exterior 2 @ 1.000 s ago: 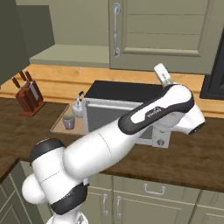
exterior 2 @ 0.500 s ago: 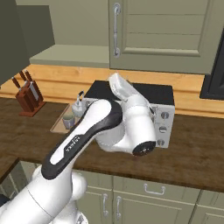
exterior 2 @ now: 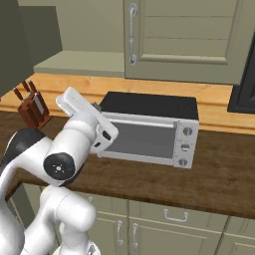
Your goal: Pick the kettle from the counter and place it on the tray. Then pick the mug from the cabinet and place it on the tray. Then close the cabinet doors.
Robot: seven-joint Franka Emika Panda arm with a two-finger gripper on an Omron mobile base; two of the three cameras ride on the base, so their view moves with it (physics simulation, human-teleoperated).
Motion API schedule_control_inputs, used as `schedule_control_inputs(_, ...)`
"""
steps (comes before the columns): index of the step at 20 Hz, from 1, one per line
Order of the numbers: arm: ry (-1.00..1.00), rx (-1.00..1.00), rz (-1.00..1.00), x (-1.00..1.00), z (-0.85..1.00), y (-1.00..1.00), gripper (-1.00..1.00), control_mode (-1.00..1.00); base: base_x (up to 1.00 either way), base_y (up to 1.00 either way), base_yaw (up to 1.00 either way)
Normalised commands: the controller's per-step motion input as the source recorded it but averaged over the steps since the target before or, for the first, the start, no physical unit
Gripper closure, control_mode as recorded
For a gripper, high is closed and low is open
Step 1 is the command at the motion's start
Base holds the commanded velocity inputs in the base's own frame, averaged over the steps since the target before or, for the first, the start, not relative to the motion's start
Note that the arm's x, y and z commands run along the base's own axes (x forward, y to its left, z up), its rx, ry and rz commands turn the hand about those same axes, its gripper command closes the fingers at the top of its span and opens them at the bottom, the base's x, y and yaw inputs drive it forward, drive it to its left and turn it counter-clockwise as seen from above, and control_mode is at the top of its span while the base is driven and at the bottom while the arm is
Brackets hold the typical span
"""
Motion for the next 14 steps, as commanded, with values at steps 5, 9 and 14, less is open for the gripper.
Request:
schedule_control_inputs(5,0.06,-0.01,0.06,-0.18,-0.02,0.09,1.0,-1.0,0.0,0.0,0.0)
schedule_control_inputs(9,0.03,-0.07,0.0,-0.02,-0.1,0.31,1.0,-1.0,0.0,0.0,0.0)
schedule_control_inputs(14,0.16,-0.01,0.0,-0.18,0.0,0.61,1.0,-1.0,0.0,0.0,0.0)
